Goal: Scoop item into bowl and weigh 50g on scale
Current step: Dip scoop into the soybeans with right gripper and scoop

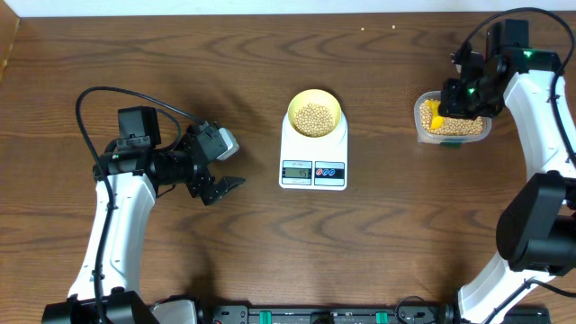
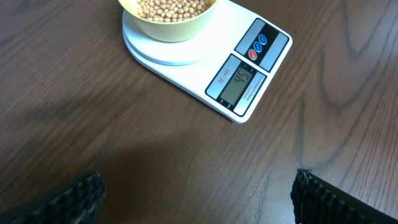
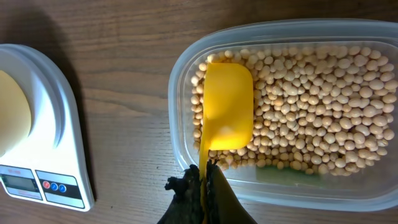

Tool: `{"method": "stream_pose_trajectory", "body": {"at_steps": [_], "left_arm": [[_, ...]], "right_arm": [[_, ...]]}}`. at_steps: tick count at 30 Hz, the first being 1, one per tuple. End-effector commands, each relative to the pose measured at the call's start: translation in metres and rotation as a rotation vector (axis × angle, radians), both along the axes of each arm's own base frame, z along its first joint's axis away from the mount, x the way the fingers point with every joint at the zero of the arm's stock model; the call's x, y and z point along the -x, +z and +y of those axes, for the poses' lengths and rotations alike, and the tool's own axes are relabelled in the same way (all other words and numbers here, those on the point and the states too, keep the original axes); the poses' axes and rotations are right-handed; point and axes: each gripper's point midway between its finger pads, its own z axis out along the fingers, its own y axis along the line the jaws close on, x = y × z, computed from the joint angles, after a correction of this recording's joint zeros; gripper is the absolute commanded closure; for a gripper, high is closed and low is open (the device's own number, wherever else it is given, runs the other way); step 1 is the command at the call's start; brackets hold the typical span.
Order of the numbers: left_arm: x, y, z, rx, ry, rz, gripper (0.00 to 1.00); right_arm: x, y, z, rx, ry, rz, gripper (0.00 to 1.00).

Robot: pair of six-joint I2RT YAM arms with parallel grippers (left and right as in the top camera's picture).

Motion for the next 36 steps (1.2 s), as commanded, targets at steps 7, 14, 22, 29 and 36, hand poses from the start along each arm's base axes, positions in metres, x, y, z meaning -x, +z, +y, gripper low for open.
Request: {"method": "stream_pose_trajectory", "body": {"at_steps": [7, 14, 22, 29, 36], "left_arm": [[0.003, -0.004, 0.000, 0.008, 0.003, 0.020, 0.02], [0.003, -0.004, 0.000, 0.008, 0.003, 0.020, 0.02], [0.003, -0.004, 0.000, 0.008, 0.003, 0.020, 0.02], [0.003, -0.004, 0.000, 0.008, 0.003, 0.020, 0.02], [0.003, -0.004, 0.000, 0.008, 0.003, 0.020, 0.02]], "right_arm": [[-0.001, 0.022, -0.017, -0.073, -0.056, -0.052, 0.99], [0.004, 0.053, -0.033, -0.131, -0.048, -0.143, 0.99], [0.013, 0.065, -0.044, -0.275, -0.057, -0.170, 0.99], [0.018, 0.069, -0.057, -0.323, -0.078, -0.184, 0.99], [0.017, 0.078, -0.052, -0.386, -0.052, -0.221, 0.99]]}}
